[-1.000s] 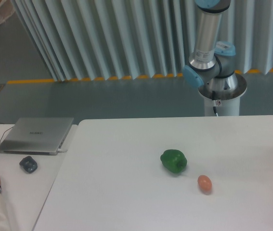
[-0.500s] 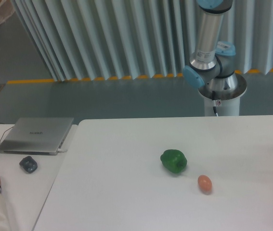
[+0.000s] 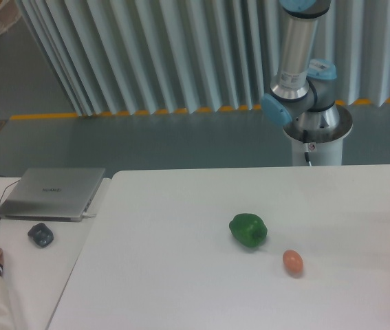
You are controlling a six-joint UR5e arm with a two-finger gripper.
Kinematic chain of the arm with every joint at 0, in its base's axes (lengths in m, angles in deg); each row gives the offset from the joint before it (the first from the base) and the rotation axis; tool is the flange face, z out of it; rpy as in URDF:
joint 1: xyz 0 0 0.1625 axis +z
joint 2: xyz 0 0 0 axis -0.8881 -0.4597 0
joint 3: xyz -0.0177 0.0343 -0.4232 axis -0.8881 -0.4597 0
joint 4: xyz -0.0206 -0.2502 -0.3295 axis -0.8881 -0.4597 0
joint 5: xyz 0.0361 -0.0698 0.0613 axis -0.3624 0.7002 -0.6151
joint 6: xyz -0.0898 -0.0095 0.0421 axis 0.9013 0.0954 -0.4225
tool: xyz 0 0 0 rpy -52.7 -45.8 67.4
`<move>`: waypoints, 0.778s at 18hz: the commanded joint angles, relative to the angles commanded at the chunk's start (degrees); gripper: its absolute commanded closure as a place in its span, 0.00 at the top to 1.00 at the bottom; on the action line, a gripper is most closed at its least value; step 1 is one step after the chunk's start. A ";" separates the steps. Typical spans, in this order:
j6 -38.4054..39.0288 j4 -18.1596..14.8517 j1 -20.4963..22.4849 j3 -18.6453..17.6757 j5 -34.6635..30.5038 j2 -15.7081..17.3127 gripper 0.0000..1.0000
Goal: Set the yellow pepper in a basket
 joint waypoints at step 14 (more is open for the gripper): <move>22.58 1.31 -15.10 0.09 -0.17 1.58 1.00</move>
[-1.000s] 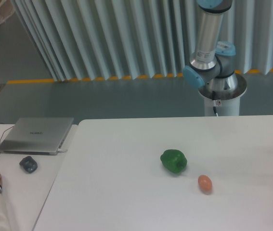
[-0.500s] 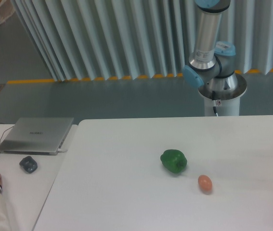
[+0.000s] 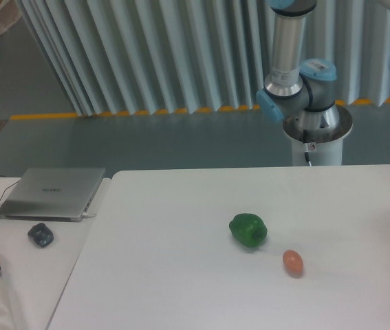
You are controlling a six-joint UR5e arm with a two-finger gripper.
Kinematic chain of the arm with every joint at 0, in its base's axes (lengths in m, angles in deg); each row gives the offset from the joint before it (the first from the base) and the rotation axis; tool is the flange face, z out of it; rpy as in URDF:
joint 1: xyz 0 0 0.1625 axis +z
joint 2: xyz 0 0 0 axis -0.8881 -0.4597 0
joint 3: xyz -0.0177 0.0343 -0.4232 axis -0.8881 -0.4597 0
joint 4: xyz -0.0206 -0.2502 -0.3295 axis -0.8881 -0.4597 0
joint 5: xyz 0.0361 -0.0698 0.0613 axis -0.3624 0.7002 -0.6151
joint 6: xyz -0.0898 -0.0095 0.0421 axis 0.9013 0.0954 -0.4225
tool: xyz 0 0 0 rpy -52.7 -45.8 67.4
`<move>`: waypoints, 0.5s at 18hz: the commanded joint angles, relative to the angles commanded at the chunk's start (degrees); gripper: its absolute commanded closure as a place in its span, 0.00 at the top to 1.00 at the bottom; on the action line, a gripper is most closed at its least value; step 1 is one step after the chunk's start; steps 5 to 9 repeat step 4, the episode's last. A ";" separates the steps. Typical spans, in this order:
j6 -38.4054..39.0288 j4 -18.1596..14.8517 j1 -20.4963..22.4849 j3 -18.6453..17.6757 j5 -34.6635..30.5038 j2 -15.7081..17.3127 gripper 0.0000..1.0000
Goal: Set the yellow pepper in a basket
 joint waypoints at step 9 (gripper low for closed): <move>6.08 2.20 -5.20 -0.53 -2.54 -0.26 1.00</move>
